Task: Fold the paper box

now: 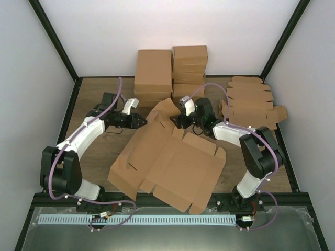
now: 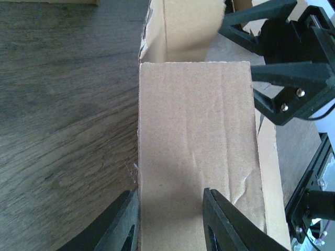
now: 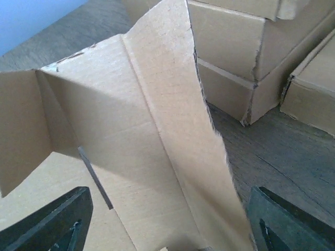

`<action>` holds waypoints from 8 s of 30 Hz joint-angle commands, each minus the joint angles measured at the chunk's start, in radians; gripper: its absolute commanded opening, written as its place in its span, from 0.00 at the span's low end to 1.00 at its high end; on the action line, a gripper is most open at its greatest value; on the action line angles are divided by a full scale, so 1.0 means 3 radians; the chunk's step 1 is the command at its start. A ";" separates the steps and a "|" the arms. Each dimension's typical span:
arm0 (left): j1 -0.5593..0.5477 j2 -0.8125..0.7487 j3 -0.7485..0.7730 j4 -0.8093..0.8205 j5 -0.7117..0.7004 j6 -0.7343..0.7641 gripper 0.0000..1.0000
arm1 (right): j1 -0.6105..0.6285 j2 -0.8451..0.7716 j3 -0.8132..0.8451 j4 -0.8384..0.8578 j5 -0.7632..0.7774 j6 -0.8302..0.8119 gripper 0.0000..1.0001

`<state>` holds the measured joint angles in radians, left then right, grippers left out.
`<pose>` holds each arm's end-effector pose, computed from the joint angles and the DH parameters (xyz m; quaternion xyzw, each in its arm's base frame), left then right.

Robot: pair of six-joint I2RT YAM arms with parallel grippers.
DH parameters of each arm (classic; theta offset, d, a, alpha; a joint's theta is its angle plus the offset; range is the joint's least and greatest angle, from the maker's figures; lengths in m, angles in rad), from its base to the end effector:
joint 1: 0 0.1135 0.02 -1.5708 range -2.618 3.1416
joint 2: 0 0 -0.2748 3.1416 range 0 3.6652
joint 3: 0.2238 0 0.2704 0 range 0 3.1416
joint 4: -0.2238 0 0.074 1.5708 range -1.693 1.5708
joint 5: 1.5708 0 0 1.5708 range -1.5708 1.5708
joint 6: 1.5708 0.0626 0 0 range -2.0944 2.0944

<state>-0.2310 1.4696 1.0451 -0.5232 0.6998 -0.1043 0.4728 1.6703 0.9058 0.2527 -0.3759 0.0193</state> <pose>0.3104 -0.1144 0.2340 0.1615 0.8857 -0.3698 0.2295 0.3407 0.2001 0.1830 -0.2826 0.8049 0.2773 0.4420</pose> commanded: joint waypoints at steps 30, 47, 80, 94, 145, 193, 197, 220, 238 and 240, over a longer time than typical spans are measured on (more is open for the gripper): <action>-0.0195 0.0052 0.0155 -0.0099 -0.0064 -0.0047 0.37 | -0.0480 0.0518 0.0687 -0.0112 -0.1271 -0.0402 0.13; -0.1008 0.0037 0.0409 -0.0086 -0.0594 -0.0368 0.36 | 0.0555 -0.0841 -0.1062 0.0895 0.1218 0.0621 0.03; -0.1538 0.0229 0.0511 0.0019 -0.0844 -0.0511 0.36 | 0.0888 -0.1897 -0.2015 0.0852 0.1139 0.0847 0.78; -0.1540 0.0261 0.0526 -0.0002 -0.0845 -0.0491 0.36 | -0.0308 -0.2352 -0.1777 0.0482 0.0330 0.1026 0.81; -0.1540 0.0215 0.0462 0.0100 -0.0573 -0.0505 0.37 | -0.0605 -0.0367 -0.0680 0.0077 -0.1725 0.1015 0.06; -0.1188 0.0157 0.0375 0.0199 -0.0037 -0.0376 0.36 | -0.0340 -0.0858 -0.1871 0.1668 -0.0880 0.0598 0.61; -0.1188 0.0159 0.0374 0.0187 -0.0021 -0.0358 0.36 | -0.0230 -0.0764 -0.1768 0.1644 -0.0847 0.0507 0.62; -0.1178 0.0221 0.0396 0.0070 0.0241 -0.0204 0.37 | -0.0134 -0.0382 -0.1445 0.1786 -0.0605 0.0406 0.67; -0.1086 0.0191 0.0410 -0.0032 -0.0005 -0.0193 0.44 | -0.0055 -0.0328 -0.1487 0.1965 -0.0503 0.0427 0.64; -0.1086 0.0178 0.0410 -0.0026 -0.0013 -0.0206 0.47 | -0.0057 -0.0361 -0.1496 0.1969 -0.0492 0.0423 0.64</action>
<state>-0.5613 1.5375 1.1610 -0.5117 0.7300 -0.1791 0.4458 1.5986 0.4549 0.7952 -0.5529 0.1539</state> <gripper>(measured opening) 0.444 0.641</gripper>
